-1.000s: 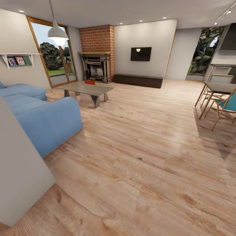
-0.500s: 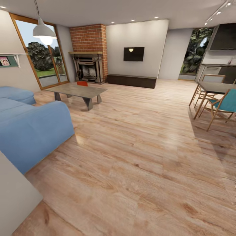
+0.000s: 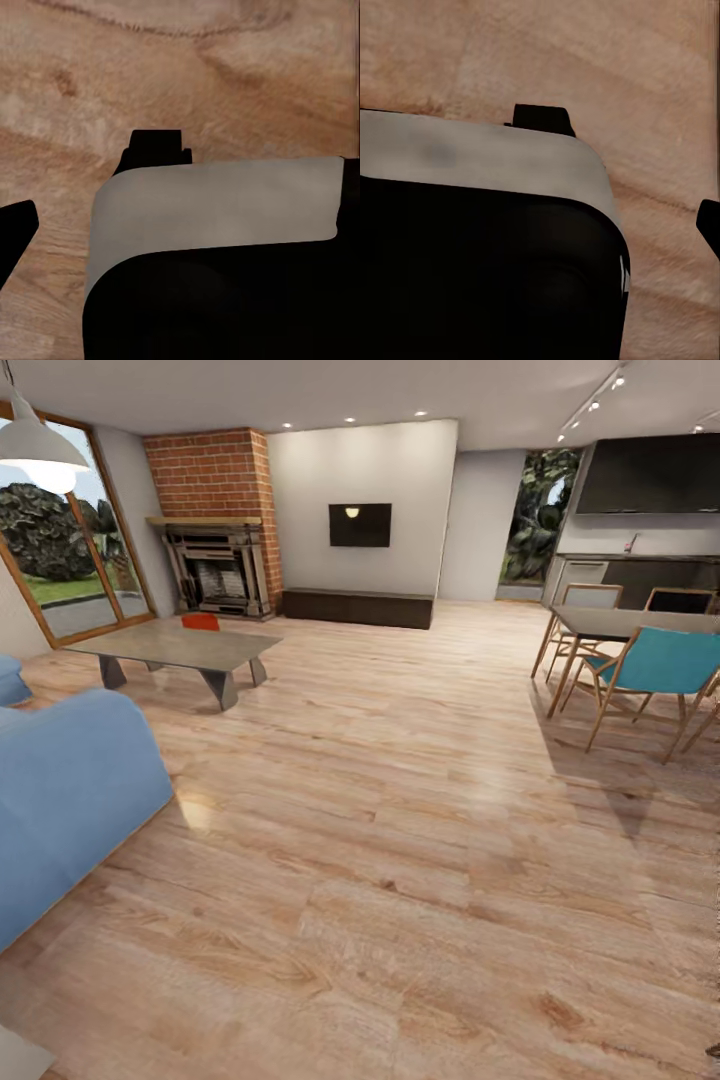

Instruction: Move the two storage containers from the living room to the garage. In the garage, place one container on the floor and stack the other container on top of it (either order is fine).

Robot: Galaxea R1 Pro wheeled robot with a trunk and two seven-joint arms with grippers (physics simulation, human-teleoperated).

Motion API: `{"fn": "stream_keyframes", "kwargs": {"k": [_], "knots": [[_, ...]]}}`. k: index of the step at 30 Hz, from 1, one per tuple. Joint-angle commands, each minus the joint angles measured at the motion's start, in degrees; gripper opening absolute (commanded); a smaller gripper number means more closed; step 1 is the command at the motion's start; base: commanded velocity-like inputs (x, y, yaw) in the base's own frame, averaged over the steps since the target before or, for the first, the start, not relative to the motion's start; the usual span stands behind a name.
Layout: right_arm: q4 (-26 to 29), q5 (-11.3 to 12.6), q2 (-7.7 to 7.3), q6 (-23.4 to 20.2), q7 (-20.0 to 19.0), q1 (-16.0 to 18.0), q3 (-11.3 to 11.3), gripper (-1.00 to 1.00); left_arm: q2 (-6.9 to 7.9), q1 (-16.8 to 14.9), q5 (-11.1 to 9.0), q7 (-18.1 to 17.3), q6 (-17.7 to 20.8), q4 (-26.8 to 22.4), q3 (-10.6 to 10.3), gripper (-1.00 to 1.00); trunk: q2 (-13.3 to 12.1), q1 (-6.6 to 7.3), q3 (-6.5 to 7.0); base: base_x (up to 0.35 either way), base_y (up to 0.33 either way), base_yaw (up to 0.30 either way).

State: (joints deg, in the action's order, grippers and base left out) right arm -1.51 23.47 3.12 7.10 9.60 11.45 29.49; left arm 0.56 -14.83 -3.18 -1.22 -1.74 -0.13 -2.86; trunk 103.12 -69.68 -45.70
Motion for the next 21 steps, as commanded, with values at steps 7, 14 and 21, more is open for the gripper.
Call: {"fn": "stream_keyframes", "kwargs": {"k": [7,14,21], "knots": [[-0.2,0.5,0.05,0.3,0.1,0.1,0.5,1.00,0.02,0.0,-0.3,-0.1,-0.2,0.0,-0.3,1.00,0.0,-0.03,-0.05,0.324,0.000,-0.252],[-0.2,0.5,0.13,0.2,0.1,0.1,0.5,1.00,0.01,0.0,-0.3,-0.1,-0.2,0.0,-0.3,1.00,0.0,-0.03,-0.05,0.324,0.000,-0.053],[-0.2,0.5,0.14,0.2,0.1,0.1,0.5,1.00,0.02,0.0,-0.3,-0.1,-0.2,0.0,-0.3,1.00,0.0,-0.03,-0.05,0.324,0.000,-0.001]]}}
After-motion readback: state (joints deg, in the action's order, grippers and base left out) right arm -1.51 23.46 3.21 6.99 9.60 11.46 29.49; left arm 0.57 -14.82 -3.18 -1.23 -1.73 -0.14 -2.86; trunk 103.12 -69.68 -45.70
